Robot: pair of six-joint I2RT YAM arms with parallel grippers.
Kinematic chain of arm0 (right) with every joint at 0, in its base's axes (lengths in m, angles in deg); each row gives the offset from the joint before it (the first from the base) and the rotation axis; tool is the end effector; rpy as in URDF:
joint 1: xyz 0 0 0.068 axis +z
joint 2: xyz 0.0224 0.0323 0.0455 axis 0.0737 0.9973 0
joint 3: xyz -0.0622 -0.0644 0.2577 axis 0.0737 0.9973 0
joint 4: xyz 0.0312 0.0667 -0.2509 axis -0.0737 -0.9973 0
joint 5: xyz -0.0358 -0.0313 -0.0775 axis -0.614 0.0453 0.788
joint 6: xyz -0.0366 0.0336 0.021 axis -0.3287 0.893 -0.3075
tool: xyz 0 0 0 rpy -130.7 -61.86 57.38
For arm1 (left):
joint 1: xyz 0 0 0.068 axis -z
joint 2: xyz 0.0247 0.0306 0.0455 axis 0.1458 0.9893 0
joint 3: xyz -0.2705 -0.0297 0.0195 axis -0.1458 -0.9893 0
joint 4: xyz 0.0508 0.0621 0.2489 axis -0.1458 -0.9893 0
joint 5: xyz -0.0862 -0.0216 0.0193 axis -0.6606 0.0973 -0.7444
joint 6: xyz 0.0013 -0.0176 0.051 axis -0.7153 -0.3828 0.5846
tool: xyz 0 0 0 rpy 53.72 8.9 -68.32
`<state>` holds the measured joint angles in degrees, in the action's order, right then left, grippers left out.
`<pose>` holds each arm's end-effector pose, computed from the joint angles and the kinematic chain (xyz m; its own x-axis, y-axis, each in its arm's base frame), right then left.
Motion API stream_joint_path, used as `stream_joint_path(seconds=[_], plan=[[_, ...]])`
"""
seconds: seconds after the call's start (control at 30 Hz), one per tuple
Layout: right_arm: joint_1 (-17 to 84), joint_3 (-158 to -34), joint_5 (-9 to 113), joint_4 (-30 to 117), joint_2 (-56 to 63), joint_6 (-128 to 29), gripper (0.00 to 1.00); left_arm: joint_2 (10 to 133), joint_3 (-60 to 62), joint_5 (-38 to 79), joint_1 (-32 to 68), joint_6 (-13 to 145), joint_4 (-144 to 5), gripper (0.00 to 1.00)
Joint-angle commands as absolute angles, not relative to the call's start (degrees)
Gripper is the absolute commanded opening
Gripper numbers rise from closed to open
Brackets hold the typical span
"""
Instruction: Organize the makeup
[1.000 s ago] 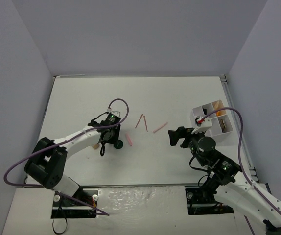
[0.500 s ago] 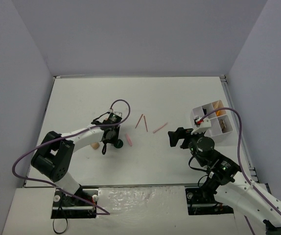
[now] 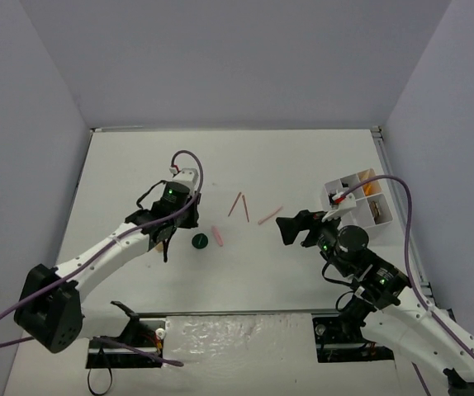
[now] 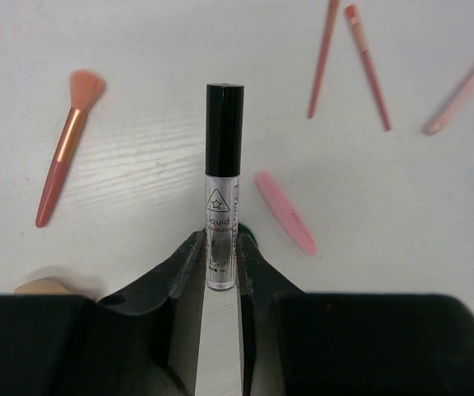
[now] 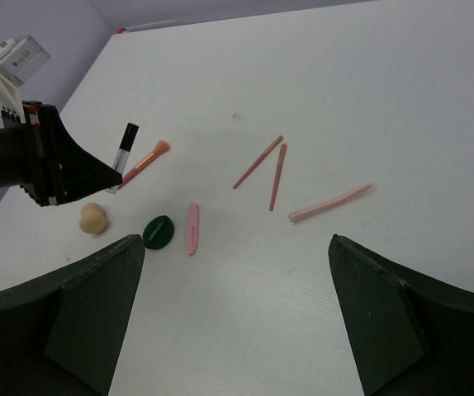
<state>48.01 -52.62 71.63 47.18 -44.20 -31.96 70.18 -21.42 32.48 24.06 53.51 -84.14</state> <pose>0.1162 0.1014 0.3179 -0.1954 0.3690 -0.9087 -0.4964 0.7618 0.4161 0.2404 -0.1502 0.2527 -0.6717 -0.0551 -0.7388 0.2406 0.9270 -0.2879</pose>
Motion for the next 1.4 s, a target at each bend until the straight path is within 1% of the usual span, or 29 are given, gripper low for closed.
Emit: stream_joint_path(seconds=[0.0, 0.17, 0.3, 0.5, 0.6, 1.0, 1.1, 1.17, 1.23, 1.3, 1.33, 1.37], plan=[[47.9, -57.9, 65.2, 57.3, -40.3, -29.6, 0.91, 63.0, -21.2, 27.4, 26.8, 52.3, -74.5, 0.00], [48.1, -60.5, 57.2, 65.5, -33.6, -27.5, 0.90, 58.1, -22.2, 25.9, 36.0, 53.0, -64.7, 0.00], [49.0, -63.0, 55.5, 68.5, -29.6, -26.7, 0.89, 56.1, -22.4, 24.7, 40.9, 54.0, -57.7, 0.00], [49.1, -65.0, 53.8, 71.6, -25.6, -25.8, 0.83, 57.0, -20.1, 25.1, 44.9, 56.1, -56.7, 0.00], [49.1, -65.1, 53.7, 72.7, -24.4, -25.7, 0.77, 57.8, -18.9, 24.7, 46.0, 56.5, -57.1, 0.00], [49.2, -64.4, 53.9, 71.8, -21.9, -25.2, 0.43, 58.1, -18.2, 25.8, 47.3, 57.0, -57.0, 0.00], [49.1, -63.9, 53.4, 71.5, -21.7, -24.9, 0.35, 58.2, -17.8, 26.6, 47.3, 57.0, -57.8, 0.00], [49.2, -63.4, 52.9, 71.8, -21.6, -24.6, 0.32, 58.4, -17.5, 26.5, 47.3, 57.1, -58.1, 0.00], [49.4, -62.8, 53.1, 71.9, -21.5, -24.8, 0.23, 58.6, -17.5, 26.5, 47.3, 57.1, -58.0, 0.00], [49.4, -62.5, 53.4, 71.7, -21.6, -25.0, 0.09, 58.6, -17.5, 26.6, 47.3, 57.1, -58.2, 0.00], [49.4, -62.6, 53.7, 71.4, -21.8, -25.2, 0.03, 58.6, -17.4, 26.6, 47.3, 57.2, -58.4, 0.00], [49.4, -62.8, 53.8, 71.2, -21.8, -25.5, 0.01, 58.5, -17.4, 26.7, 47.3, 57.3, -58.6, 0.00]])
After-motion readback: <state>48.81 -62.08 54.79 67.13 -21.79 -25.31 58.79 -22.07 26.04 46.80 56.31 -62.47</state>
